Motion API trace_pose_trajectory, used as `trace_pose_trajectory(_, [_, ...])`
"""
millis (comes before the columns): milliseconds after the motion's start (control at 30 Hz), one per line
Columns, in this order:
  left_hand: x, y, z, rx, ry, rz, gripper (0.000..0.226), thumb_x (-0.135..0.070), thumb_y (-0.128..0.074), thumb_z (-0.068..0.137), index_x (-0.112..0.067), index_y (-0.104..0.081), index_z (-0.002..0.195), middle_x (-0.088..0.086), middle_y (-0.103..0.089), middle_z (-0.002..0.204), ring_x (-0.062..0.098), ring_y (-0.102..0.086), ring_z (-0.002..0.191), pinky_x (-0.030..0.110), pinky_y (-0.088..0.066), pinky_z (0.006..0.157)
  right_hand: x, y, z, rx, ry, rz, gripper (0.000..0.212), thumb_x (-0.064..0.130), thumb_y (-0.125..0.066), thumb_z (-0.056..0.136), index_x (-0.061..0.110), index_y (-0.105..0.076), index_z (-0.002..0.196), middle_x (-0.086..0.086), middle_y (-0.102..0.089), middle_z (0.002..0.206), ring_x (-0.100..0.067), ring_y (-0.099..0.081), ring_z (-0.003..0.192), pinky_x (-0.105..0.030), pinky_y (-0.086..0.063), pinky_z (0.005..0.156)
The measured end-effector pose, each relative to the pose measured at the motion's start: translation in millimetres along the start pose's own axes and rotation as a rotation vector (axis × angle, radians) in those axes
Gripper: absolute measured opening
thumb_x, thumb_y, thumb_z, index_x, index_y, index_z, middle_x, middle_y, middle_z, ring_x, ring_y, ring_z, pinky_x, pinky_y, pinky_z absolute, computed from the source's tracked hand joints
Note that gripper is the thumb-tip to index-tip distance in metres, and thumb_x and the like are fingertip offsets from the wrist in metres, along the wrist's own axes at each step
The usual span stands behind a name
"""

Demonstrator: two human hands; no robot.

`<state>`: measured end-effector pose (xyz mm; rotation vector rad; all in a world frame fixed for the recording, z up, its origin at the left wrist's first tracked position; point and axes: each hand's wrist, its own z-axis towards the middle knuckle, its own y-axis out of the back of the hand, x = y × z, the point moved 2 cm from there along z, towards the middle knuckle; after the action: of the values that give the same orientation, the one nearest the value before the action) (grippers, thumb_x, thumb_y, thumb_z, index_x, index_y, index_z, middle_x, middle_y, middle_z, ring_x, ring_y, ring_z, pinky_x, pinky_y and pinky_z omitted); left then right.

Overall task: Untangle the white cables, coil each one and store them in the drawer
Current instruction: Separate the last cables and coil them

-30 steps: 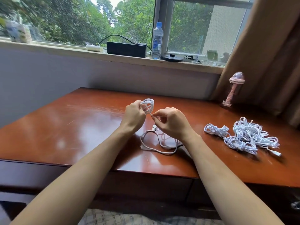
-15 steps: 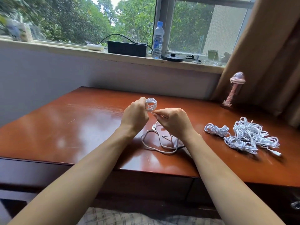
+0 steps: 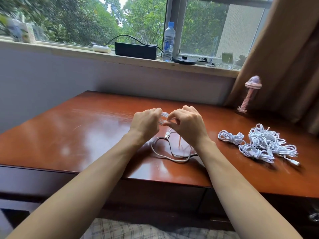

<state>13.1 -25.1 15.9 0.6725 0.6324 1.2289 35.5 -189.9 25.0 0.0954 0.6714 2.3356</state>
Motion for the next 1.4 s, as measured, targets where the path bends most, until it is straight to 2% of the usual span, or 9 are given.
trace_pose_trajectory(333, [0,0,-2,0.083,-0.025,-0.113,0.022,-0.009,-0.047,0.093,-0.021,-0.060,0.108,-0.002,-0.069,0.107,0.029,-0.062,0.102,0.036,-0.042,0.068,-6,-2,-2,0.065,-0.017,0.034,0.008,0.027,-0.079,0.083,0.021,-0.074,0.083,0.005,-0.065,0.078,-0.023,-0.054,0.077,-0.037,-0.044,0.076])
trace_pose_trajectory(433, [2,-2,-3,0.083,-0.018,-0.170,0.020,-0.010,-0.049,0.093,-0.022,-0.060,0.104,-0.003,-0.069,0.103,0.030,-0.061,0.098,0.039,-0.048,0.071,-6,-1,-1,0.070,-0.033,0.059,0.008,0.027,-0.075,0.085,0.019,-0.075,0.084,0.005,-0.066,0.078,-0.024,-0.054,0.077,-0.036,-0.045,0.077])
trace_pose_trajectory(633, [0,1,-5,0.060,-0.047,-0.255,0.017,-0.012,-0.048,0.097,-0.023,-0.061,0.098,-0.004,-0.069,0.099,0.028,-0.059,0.092,0.034,-0.038,0.065,-6,1,-2,0.099,-0.080,0.120,0.014,0.025,-0.064,0.090,0.017,-0.075,0.088,0.003,-0.064,0.079,-0.024,-0.053,0.075,-0.040,-0.050,0.074])
trace_pose_trajectory(767, [0,3,-8,0.082,-0.067,-0.299,0.017,-0.008,-0.051,0.094,-0.021,-0.061,0.094,-0.007,-0.063,0.091,0.028,-0.055,0.088,0.033,-0.034,0.064,-6,5,-3,0.103,-0.237,0.240,0.012,0.024,-0.064,0.090,0.016,-0.070,0.096,0.004,-0.069,0.089,-0.018,-0.058,0.080,-0.037,-0.052,0.075])
trace_pose_trajectory(867, [-4,4,-11,0.074,-0.113,-0.349,0.015,-0.008,-0.052,0.094,-0.019,-0.061,0.090,-0.008,-0.062,0.088,0.027,-0.054,0.086,0.036,-0.038,0.062,-12,7,-4,0.106,-0.342,0.302,0.003,0.023,-0.069,0.090,0.023,-0.069,0.093,0.013,-0.069,0.082,-0.010,-0.060,0.072,-0.035,-0.052,0.071])
trace_pose_trajectory(1000, [-4,3,-9,0.021,-0.107,-0.404,0.016,-0.010,-0.051,0.094,-0.018,-0.065,0.097,-0.004,-0.069,0.095,0.029,-0.057,0.087,0.035,-0.040,0.063,-14,3,-7,0.105,-0.478,0.377,0.009,0.016,-0.071,0.088,0.024,-0.073,0.089,0.025,-0.064,0.069,-0.002,-0.057,0.062,-0.026,-0.044,0.064])
trace_pose_trajectory(1100, [-4,3,-10,0.001,-0.085,-0.483,0.021,-0.017,-0.045,0.089,-0.022,-0.064,0.096,-0.007,-0.069,0.090,0.029,-0.060,0.083,0.038,-0.049,0.065,-14,2,-6,0.084,-0.510,0.442,0.014,0.011,-0.070,0.087,0.022,-0.077,0.089,0.013,-0.074,0.083,-0.007,-0.067,0.077,-0.033,-0.055,0.074])
trace_pose_trajectory(1233, [-1,-5,-7,0.034,-0.084,-0.603,0.027,-0.023,-0.038,0.084,-0.026,-0.061,0.097,-0.008,-0.067,0.082,0.029,-0.063,0.078,0.045,-0.054,0.068,-16,1,-6,0.073,-0.482,0.427,0.026,0.000,-0.064,0.085,0.019,-0.080,0.093,0.006,-0.073,0.086,-0.012,-0.068,0.081,-0.034,-0.055,0.077])
trace_pose_trajectory(1400, [-6,-2,-5,-0.006,-0.093,-0.760,0.030,0.001,-0.042,0.085,-0.008,-0.068,0.096,-0.009,-0.063,0.075,0.010,-0.057,0.069,0.028,-0.051,0.069,-16,1,-5,0.118,-0.517,0.516,0.037,-0.008,-0.055,0.084,0.017,-0.080,0.096,0.004,-0.073,0.089,-0.011,-0.068,0.085,-0.026,-0.053,0.079])
